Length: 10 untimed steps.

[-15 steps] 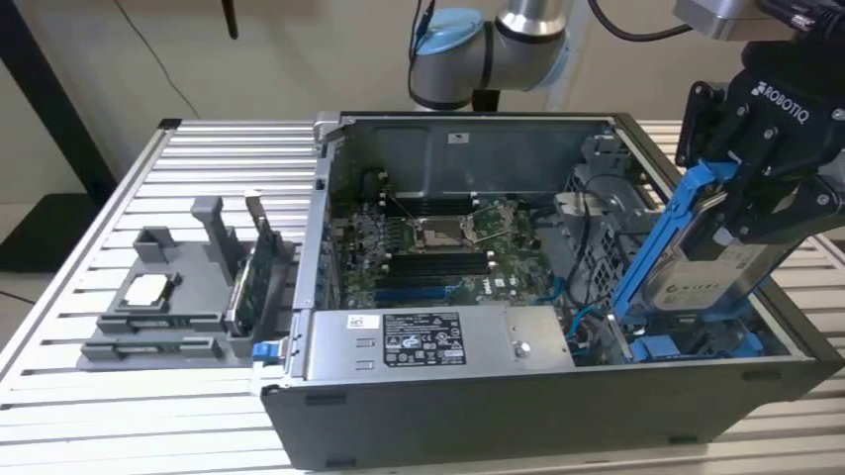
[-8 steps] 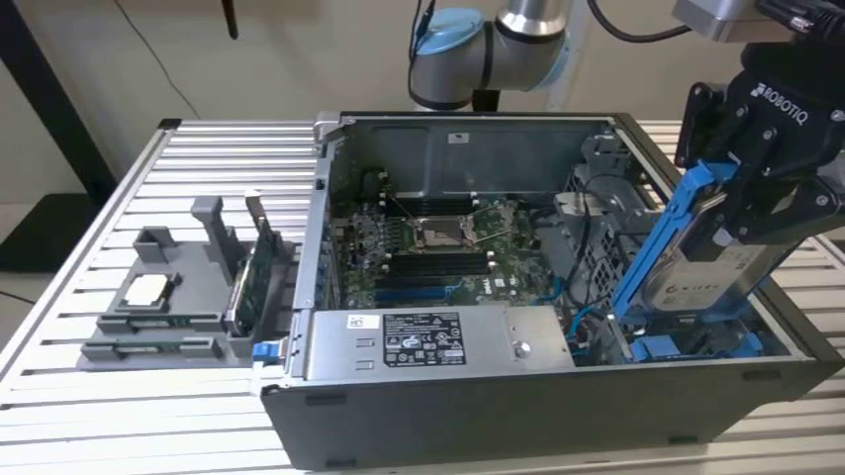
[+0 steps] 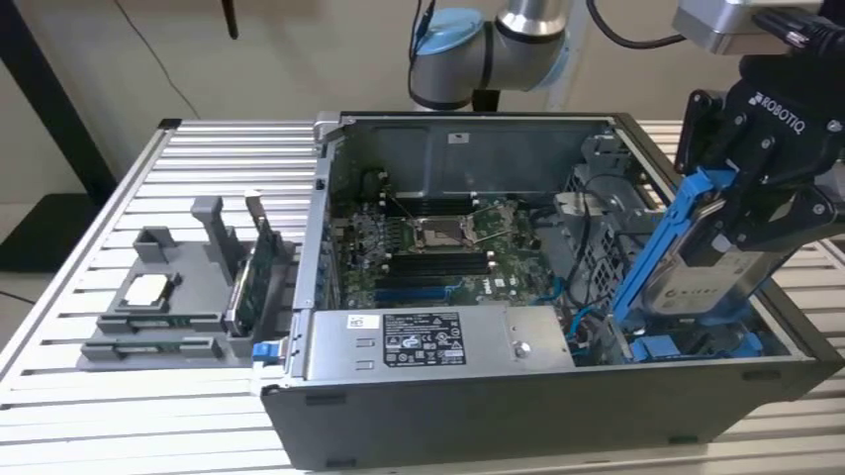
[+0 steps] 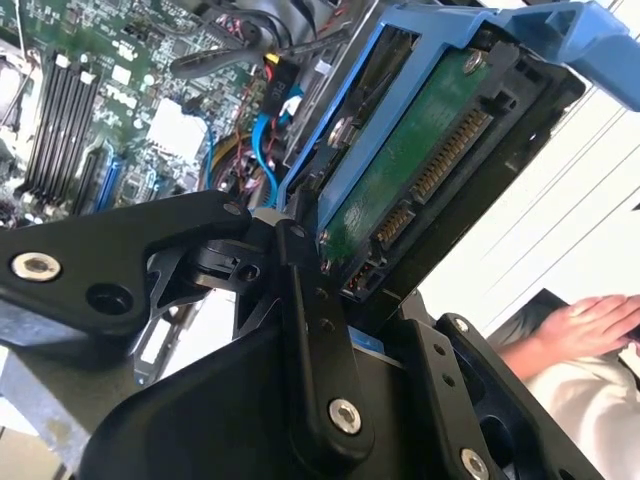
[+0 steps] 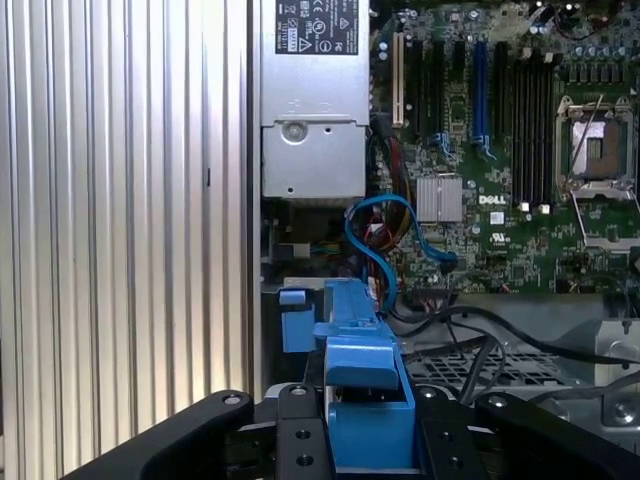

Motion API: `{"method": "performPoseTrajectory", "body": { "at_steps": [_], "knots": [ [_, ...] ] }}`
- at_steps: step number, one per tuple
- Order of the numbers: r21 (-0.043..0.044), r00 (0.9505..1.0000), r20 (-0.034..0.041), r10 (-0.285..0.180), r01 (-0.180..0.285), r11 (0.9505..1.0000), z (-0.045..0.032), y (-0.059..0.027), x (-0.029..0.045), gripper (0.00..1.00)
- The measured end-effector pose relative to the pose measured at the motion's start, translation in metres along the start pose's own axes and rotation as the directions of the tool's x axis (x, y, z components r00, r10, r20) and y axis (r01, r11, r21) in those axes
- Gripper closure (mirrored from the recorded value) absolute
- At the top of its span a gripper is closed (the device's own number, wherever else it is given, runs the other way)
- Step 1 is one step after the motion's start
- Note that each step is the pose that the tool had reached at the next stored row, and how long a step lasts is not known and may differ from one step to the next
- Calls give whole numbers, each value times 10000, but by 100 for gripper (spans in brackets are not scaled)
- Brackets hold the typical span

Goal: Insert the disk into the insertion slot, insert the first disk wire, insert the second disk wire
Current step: 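Insert the disk into the insertion slot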

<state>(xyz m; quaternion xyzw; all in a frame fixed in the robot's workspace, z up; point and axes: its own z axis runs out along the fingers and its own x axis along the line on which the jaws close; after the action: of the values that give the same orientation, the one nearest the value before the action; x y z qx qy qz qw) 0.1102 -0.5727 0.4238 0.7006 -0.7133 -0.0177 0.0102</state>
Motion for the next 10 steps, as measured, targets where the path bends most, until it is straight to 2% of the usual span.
{"method": "performPoseTrajectory", "body": {
  "at_steps": [6, 10],
  "knots": [
    [-4, 10000, 3, 0, 0, 10000, 35, -74, 11, 67],
    [-4, 10000, 1, 2, -2, 10000, 73, -85, 11, 67]
  ]
}}
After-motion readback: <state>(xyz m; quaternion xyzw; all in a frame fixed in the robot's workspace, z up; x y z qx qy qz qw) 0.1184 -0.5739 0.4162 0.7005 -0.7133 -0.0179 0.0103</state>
